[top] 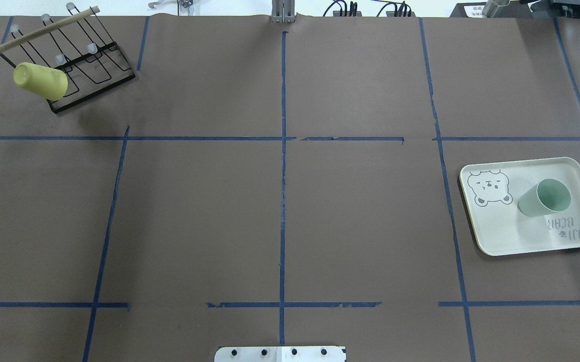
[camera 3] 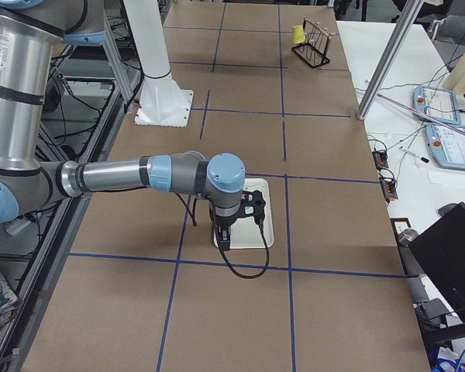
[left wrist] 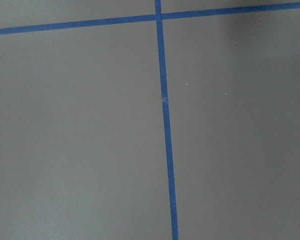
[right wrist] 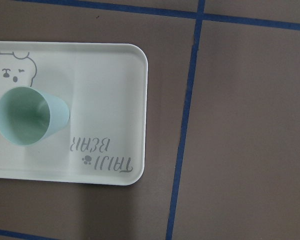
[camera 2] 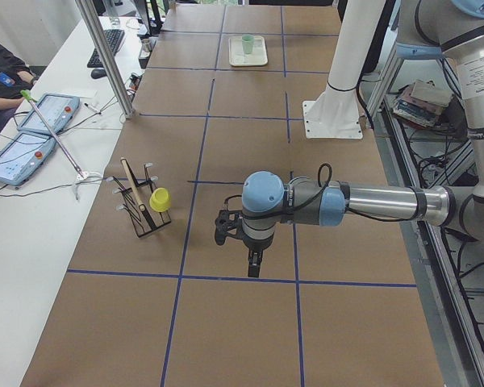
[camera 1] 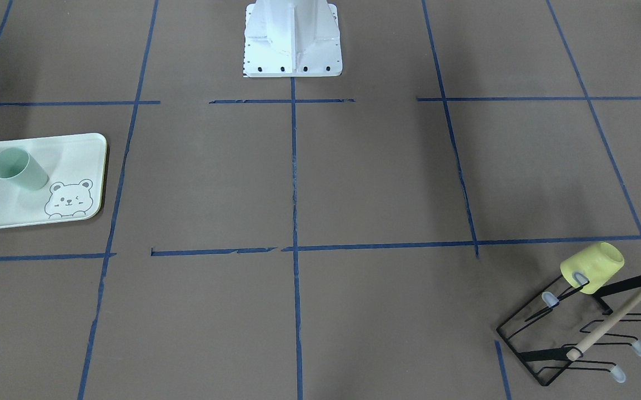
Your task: Left arm grabs green cup and hands to right arm on tray
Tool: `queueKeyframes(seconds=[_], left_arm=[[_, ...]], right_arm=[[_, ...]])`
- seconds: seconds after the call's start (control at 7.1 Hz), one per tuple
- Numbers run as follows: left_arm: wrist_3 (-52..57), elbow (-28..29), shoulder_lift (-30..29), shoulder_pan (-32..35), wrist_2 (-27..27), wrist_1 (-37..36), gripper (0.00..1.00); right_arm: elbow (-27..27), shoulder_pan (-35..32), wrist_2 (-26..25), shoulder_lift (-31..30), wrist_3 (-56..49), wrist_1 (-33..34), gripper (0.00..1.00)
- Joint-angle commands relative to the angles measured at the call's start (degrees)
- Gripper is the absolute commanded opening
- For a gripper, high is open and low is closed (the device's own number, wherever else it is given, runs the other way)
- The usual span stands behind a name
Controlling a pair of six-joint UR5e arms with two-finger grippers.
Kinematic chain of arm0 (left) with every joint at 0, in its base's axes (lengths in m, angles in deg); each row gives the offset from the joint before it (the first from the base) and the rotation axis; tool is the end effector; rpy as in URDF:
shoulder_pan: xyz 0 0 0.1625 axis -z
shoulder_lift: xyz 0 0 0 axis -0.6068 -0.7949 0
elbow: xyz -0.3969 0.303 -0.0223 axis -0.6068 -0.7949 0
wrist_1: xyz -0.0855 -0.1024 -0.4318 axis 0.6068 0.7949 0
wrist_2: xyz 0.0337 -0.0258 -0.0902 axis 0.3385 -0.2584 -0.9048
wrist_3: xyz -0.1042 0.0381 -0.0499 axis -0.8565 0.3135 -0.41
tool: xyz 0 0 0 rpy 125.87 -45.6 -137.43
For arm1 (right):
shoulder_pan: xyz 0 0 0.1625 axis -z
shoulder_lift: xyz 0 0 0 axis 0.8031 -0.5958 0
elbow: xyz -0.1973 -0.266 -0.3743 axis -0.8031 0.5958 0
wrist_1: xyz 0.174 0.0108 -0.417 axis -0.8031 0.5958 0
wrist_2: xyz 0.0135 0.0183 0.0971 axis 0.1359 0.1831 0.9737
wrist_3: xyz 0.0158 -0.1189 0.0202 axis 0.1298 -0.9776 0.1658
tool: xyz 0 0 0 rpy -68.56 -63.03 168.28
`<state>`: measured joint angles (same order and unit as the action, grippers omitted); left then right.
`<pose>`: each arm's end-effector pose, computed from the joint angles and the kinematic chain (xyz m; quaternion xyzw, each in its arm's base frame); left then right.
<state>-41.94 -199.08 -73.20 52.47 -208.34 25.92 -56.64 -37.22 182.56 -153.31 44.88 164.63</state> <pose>-0.0476 -0.3699 0.6932 0.0314 0.3742 0.0304 0.9263 0.0503 -0.3918 0.6747 0.0026 -0.3915 -0.0648 0.9179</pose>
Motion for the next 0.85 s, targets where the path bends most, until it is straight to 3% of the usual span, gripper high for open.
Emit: queueKeyframes(seconds=[0.0, 0.7], left_arm=[[0.0, 0.0, -0.3, 0.0, 0.0, 0.4, 1.0], [0.0, 0.0, -0.4, -0.1, 0.0, 0.5, 1.0]], right_arm=[[0.0, 0.0, -0.1, 0.0, 0.0, -0.1, 1.0], [1.8, 0.0, 0.1, 0.0, 0.1, -4.5, 1.0]])
